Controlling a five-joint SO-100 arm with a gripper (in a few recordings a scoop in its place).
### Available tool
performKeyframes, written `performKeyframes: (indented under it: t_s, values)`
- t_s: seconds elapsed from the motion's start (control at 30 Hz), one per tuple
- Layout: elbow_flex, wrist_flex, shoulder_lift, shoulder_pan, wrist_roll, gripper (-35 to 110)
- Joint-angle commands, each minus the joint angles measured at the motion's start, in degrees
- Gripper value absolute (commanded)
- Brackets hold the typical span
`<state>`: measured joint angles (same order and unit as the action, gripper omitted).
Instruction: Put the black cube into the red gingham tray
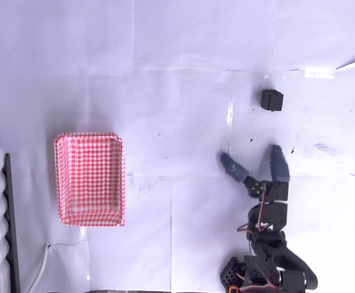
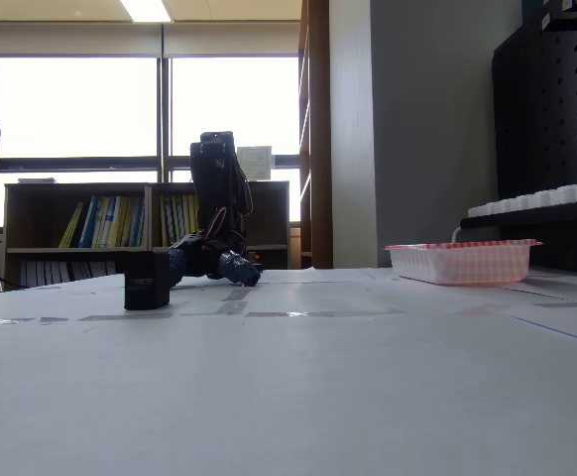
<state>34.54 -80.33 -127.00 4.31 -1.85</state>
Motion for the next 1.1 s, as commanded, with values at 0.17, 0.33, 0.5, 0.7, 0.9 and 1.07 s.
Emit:
performKeyframes:
  t_s: [0.17,0.33,0.5,0.7,0.9,1.07]
  values:
    - [13.1,-0.53,-6.68,3.16,-0.97,53]
    - [20.65,2.99,-9.23,2.9,-0.62,53]
    - [26.02,6.33,-10.81,2.55,-0.26,53]
    - [28.92,10.46,-10.46,2.2,1.58,53]
    - [31.03,14.68,-9.58,1.85,3.34,53]
    - [34.63,19.78,-9.4,1.67,5.89,53]
